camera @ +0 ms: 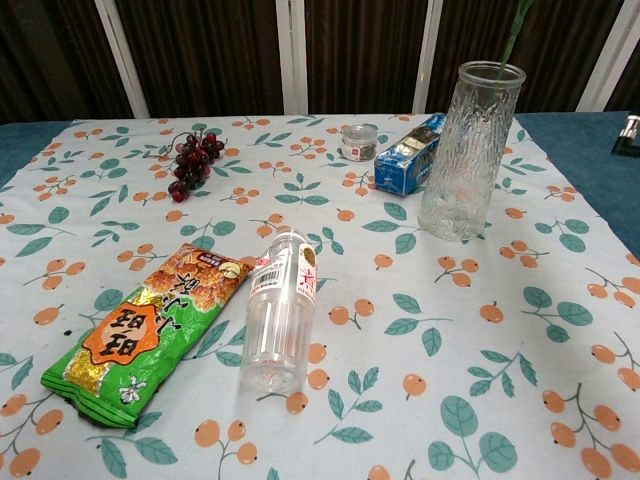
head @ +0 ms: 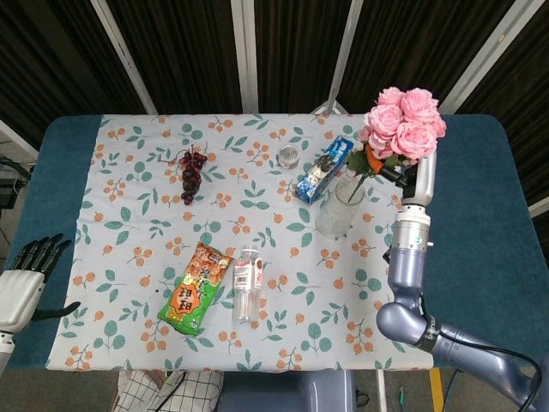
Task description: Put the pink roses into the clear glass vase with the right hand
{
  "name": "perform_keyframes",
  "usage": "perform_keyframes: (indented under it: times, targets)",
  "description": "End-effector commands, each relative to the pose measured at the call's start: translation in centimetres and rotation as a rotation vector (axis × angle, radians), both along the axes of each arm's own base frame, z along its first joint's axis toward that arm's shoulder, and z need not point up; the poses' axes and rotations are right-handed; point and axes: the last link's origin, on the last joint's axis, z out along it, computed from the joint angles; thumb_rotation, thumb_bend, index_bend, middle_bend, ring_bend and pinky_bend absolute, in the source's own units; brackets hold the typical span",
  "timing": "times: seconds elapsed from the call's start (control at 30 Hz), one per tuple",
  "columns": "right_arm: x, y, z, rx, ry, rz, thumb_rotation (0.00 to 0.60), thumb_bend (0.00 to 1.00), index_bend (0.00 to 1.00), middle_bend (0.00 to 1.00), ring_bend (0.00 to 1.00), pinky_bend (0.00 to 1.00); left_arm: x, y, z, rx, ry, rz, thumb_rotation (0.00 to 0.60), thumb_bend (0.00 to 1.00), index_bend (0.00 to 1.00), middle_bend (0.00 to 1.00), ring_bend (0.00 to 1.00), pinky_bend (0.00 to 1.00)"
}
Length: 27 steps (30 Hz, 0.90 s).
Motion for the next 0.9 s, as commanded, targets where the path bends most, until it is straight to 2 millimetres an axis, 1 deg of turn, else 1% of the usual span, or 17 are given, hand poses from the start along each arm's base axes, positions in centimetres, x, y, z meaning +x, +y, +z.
perform_keyframes:
  times: [0.03, 0.13, 0.27, 0.33, 0.53, 0.7, 0.9]
  targets:
    - [-0.8, 0.4, -1.6, 0.024, -0.002, -0.02, 0.6, 0.3, 0.51, 0.58, 0.59, 0.38, 0.0, 0.0, 0.0, 0.0, 0.0, -0.002, 0.6, 0.0, 0.0, 0.0, 0.0, 0.0]
    - [-1.3, 1.0, -3.2, 0.033, 0.007, -0.031, 0.6, 0.3, 0.51, 0.58, 0.57, 0.38, 0.0, 0.0, 0.0, 0.001, -0.001, -0.001, 0.6, 0.0, 0.0, 0.0, 0.0, 0.0]
    - [-1.6, 0.9, -4.6, 0.049, 0.015, -0.045, 0.6, 0.3, 0.51, 0.58, 0.55, 0.38, 0.0, 0.0, 0.0, -0.001, -0.003, 0.001, 0.6, 0.0, 0.0, 0.0, 0.0, 0.0]
    - [-1.5, 0.3, -4.8, 0.049, 0.02, -0.049, 0.6, 0.3, 0.51, 0.58, 0.54, 0.38, 0.0, 0.0, 0.0, -0.002, -0.005, 0.002, 0.6, 0.0, 0.0, 0.0, 0.0, 0.0]
    - [-1.2, -0.6, -5.5, 0.052, 0.025, -0.056, 0.6, 0.3, 0.5, 0.58, 0.54, 0.38, 0.0, 0.0, 0.0, -0.005, -0.008, 0.005, 0.6, 0.0, 0.0, 0.0, 0.0, 0.0]
    - [-0.9, -0.7, -6.1, 0.059, 0.02, -0.053, 0.6, 0.3, 0.5, 0.58, 0.54, 0.38, 0.0, 0.0, 0.0, -0.006, -0.011, 0.006, 0.6, 0.0, 0.0, 0.0, 0.0, 0.0]
    - [-1.3, -0.2, -6.9, 0.075, 0.017, -0.059, 0.6, 0.3, 0.49, 0.58, 0.53, 0.38, 0.0, 0.0, 0.0, -0.008, -0.013, 0.008, 0.6, 0.0, 0.0, 0.0, 0.0, 0.0]
